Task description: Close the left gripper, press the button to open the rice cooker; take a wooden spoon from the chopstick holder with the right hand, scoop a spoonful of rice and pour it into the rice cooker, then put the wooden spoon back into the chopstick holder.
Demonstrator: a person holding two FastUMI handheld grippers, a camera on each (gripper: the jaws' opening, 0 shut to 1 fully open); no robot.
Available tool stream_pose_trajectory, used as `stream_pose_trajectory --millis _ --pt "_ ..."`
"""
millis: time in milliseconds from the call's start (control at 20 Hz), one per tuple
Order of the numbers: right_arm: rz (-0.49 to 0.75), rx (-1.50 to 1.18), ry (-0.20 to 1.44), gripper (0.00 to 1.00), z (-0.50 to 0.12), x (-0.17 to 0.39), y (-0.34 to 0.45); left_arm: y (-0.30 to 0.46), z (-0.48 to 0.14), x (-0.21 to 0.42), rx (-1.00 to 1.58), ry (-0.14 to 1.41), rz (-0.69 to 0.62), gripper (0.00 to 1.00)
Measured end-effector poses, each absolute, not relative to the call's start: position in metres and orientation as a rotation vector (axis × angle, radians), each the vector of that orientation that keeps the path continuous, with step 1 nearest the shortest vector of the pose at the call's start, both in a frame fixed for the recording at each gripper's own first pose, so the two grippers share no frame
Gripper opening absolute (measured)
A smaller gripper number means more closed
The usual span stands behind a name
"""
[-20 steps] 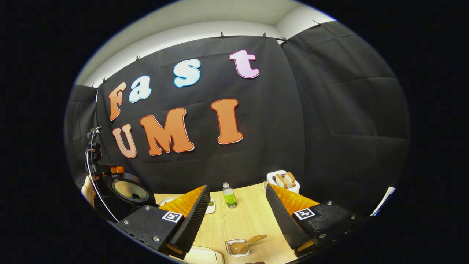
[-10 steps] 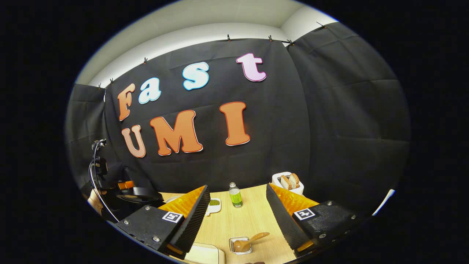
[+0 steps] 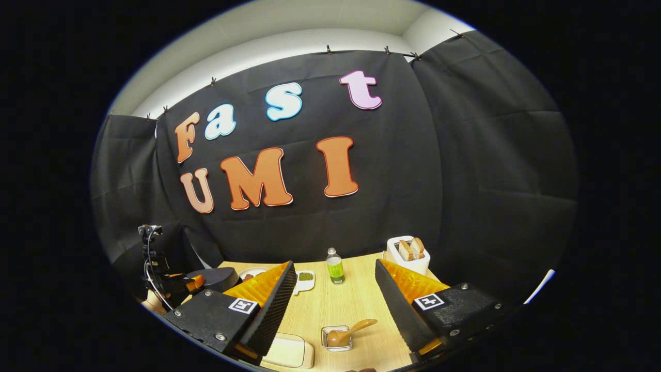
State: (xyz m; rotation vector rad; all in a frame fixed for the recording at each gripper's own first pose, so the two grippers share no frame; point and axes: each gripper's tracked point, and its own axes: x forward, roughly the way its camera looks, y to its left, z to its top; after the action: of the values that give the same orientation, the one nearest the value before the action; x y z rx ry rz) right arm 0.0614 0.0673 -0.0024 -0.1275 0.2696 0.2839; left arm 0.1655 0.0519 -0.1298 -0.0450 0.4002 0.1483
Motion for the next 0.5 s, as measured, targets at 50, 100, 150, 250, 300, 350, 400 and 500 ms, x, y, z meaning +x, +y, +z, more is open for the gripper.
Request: stream_pose_trajectory --millis 50,100,150,250,300,350,400,500 --pt "0.288 -0.125 0.277 0.95 -0.005 0.059 0.066 0.051 -0.134 0.162 -0.044 0.4 0.154 0.96" --pt "0.29 -0.12 0.285 0.95 -0.006 0.059 0.065 0.049 -0.141 0.16 -0.04 0.403 0.158 0.96" --pt "0.291 -0.116 0.291 0.95 -0.009 0.057 0.063 0.048 -0.148 0.159 -0.034 0.408 0.161 0.96" --pt "0.299 -0.115 0.305 0.95 -0.016 0.056 0.06 0.047 -0.165 0.155 -0.028 0.448 0.161 0.96" --pt "0.303 -0.116 0.313 0.95 -0.018 0.055 0.059 0.046 -0.175 0.151 -0.03 0.474 0.163 0.96" --pt "0.305 -0.116 0.318 0.95 -0.02 0.053 0.058 0.043 -0.184 0.147 -0.033 0.496 0.17 0.96" --pt "0.306 -0.115 0.319 0.95 -0.021 0.053 0.057 0.047 -0.171 0.15 -0.011 0.437 0.172 0.96" --pt "0.301 -0.107 0.322 0.95 -0.022 0.053 0.053 0.045 -0.181 0.148 -0.004 0.443 0.175 0.96"
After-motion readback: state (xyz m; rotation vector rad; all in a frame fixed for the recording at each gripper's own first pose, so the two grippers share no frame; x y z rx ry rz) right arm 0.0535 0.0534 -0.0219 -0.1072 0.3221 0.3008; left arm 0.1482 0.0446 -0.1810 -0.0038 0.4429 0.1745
